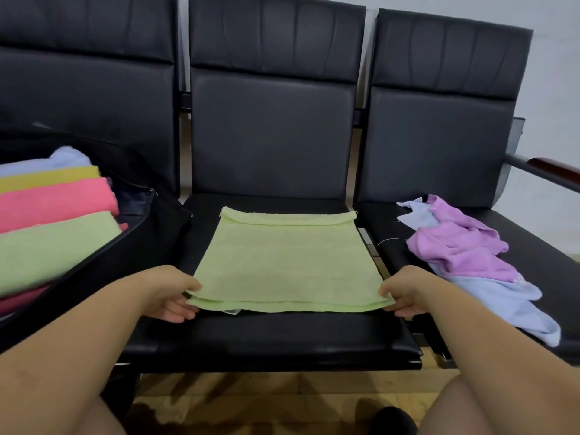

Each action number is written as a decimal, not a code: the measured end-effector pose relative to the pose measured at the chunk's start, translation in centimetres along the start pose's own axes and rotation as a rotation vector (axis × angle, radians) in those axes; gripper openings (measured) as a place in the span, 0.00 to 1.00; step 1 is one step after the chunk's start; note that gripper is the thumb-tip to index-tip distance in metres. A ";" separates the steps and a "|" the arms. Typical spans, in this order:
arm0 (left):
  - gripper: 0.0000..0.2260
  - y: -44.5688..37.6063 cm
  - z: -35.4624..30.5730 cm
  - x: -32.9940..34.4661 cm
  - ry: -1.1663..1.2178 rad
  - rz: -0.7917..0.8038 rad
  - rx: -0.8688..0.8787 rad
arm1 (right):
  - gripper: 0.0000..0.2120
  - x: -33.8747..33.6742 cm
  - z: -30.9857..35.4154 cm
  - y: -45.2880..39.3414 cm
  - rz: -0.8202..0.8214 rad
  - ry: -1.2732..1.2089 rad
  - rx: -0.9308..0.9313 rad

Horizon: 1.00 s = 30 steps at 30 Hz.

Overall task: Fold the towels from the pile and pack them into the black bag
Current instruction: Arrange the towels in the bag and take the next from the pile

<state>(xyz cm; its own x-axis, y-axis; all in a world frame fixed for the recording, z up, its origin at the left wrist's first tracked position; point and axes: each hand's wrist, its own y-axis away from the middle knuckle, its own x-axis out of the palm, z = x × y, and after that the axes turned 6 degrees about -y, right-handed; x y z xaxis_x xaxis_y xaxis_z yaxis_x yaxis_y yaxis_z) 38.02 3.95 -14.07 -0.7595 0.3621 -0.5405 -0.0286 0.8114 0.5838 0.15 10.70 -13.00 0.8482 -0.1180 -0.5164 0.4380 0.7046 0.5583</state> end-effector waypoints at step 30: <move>0.10 2.6 0.5 -1.3 0.345 0.012 0.124 | 0.05 -2.0 -0.1 2.9 0.184 -0.428 -0.044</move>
<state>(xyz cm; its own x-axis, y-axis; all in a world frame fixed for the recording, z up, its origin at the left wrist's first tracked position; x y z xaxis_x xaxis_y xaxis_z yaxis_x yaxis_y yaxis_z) 39.31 5.85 -12.12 -0.9343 0.2128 -0.2860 0.0443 0.8654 0.4991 -0.31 13.09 -10.41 0.9614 -0.2597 -0.0913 0.2631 0.7691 0.5825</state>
